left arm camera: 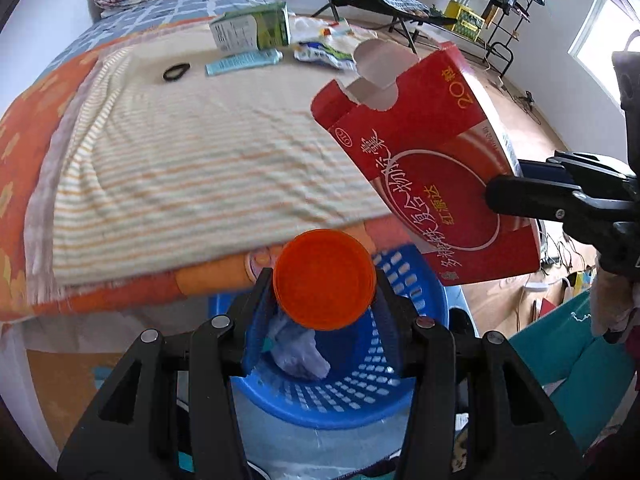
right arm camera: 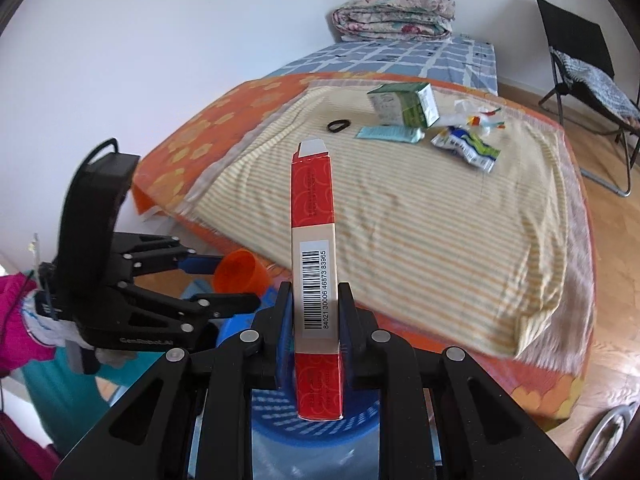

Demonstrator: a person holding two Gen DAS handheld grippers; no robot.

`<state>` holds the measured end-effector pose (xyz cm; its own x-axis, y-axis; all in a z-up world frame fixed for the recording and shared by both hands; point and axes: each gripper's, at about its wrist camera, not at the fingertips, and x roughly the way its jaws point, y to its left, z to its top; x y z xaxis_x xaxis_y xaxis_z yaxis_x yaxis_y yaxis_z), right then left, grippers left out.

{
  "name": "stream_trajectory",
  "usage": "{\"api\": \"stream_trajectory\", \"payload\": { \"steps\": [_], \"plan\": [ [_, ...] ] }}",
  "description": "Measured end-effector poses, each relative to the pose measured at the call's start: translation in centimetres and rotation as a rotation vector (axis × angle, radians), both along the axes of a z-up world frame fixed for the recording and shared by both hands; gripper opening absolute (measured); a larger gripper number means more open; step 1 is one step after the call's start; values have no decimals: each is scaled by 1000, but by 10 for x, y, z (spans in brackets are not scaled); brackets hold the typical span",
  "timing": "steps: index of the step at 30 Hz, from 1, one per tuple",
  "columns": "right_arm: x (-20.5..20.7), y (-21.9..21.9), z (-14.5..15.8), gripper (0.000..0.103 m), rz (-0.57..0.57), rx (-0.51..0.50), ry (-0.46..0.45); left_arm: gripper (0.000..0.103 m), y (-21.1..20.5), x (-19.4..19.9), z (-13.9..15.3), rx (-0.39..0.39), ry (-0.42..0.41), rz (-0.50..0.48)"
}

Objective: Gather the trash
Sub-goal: 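Carry the cap and red box over the blue basket and release both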

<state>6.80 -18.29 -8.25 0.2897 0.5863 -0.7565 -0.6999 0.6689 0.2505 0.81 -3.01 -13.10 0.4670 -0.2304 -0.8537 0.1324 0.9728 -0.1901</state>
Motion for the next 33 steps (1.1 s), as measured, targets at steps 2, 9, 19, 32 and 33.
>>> {"api": "stream_trajectory", "payload": {
  "steps": [2,9,19,32,33],
  "plan": [
    [-7,0,-5,18,6,6,17,48,-2,-6,-5,-2,13,0],
    [-25,3,-23,19,26,-21,42,48,-8,-22,-21,5,55,-16],
    [-35,3,-38,20,37,-29,92,48,-12,-31,-25,12,61,-27],
    [-37,11,-47,31,48,-50,125,61,-11,-29,-29,26,77,-20],
    [-37,10,-47,31,44,-53,125,62,-10,-29,-28,25,72,-18]
  ]
}}
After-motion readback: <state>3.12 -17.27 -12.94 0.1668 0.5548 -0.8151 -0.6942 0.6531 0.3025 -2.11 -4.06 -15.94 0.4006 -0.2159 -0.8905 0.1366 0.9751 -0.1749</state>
